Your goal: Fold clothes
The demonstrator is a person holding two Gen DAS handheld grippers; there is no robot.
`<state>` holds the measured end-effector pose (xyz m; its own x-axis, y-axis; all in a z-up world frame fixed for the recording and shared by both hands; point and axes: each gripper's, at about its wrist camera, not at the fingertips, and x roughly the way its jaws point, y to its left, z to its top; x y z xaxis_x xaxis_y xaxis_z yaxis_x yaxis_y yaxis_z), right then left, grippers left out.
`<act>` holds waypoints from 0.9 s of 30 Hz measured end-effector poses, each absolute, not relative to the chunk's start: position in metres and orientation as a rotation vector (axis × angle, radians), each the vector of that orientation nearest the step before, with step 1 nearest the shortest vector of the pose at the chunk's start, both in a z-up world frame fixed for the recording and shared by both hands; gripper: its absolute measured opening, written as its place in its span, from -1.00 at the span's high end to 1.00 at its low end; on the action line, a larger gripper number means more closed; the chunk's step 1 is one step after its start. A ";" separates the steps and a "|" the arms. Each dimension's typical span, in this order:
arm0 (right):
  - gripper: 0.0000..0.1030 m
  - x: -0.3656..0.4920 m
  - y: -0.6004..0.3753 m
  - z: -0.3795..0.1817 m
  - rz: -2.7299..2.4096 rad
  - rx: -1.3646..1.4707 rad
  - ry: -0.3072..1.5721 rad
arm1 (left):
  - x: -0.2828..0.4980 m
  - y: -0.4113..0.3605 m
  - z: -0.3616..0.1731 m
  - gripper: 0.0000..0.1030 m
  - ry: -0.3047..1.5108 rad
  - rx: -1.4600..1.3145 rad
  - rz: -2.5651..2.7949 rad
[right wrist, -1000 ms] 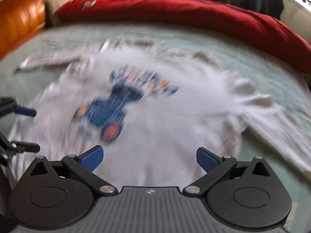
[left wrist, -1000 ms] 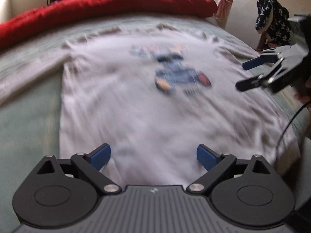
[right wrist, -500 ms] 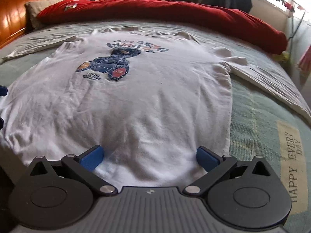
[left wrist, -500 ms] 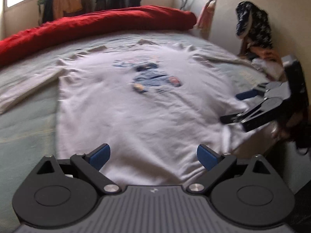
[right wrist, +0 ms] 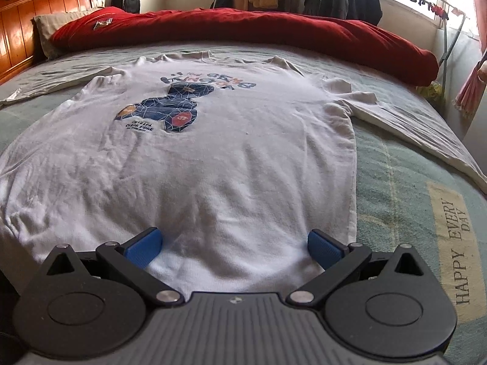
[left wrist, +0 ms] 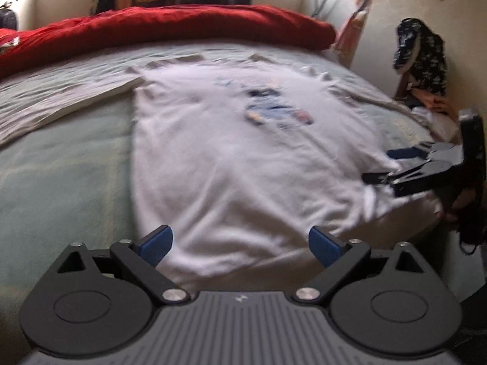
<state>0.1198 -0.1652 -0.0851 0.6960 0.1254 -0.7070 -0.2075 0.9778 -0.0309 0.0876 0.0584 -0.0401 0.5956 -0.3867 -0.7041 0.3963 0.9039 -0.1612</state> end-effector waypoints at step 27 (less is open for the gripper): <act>-1.00 0.050 -0.170 -0.083 0.275 -0.025 0.752 | 0.105 0.040 -0.051 -0.86 0.848 0.009 -0.347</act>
<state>0.0501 -0.1704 -0.0834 0.6961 0.2380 -0.6773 -0.2559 0.9637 0.0757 0.1048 0.0402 -0.0510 0.6088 -0.2965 -0.7358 0.3037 0.9440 -0.1290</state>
